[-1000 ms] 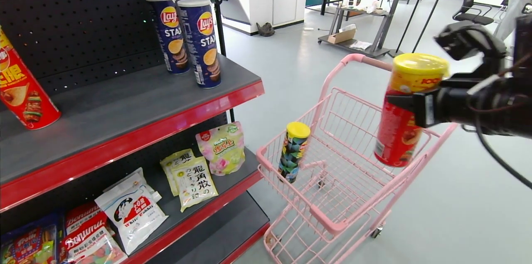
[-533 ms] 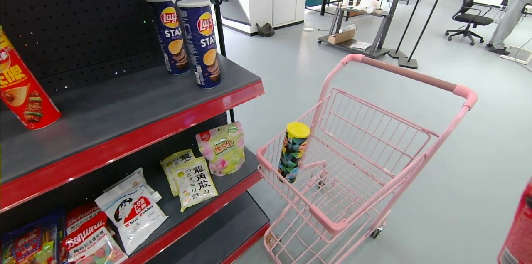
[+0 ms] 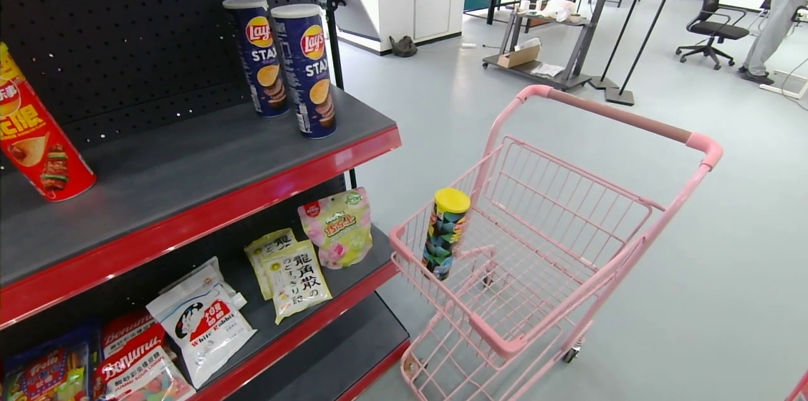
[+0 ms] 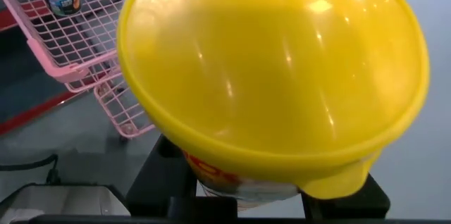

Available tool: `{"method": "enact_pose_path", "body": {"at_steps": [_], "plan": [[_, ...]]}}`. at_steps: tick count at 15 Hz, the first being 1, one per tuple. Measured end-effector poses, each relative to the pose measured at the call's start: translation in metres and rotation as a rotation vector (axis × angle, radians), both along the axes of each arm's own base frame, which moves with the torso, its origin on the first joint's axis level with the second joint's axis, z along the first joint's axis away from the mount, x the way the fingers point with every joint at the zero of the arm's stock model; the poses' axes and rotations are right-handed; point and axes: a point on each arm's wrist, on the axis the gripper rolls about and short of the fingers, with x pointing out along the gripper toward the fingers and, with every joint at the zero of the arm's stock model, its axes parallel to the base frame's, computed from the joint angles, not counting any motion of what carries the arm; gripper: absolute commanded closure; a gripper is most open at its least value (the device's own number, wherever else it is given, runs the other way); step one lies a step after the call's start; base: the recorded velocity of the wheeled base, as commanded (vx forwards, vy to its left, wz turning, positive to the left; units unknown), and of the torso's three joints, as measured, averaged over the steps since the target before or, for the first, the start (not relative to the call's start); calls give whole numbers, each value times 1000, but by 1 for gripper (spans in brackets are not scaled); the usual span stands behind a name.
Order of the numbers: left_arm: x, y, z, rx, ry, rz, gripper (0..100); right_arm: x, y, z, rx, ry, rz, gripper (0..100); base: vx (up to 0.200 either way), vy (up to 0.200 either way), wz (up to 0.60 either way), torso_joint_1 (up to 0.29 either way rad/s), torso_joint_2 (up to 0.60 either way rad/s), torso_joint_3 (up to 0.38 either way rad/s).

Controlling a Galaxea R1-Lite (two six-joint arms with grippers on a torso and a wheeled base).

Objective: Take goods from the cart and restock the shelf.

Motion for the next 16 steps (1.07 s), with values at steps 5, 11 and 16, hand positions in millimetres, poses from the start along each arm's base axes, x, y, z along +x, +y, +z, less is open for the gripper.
{"method": "enact_pose_path", "body": {"at_steps": [5,11,16], "plan": [[0,0,0,0,0,0,0,-1,0,-1,0,-4,7,100,0,0,0,211,-542,-329],[0,0,0,0,0,1,0,-2,0,-2,0,-2,10,100,0,0,0,167,-397,-237],[0,0,0,0,0,1,0,0,0,-2,-4,5,1,100,0,0,0,102,-234,-135]]}}
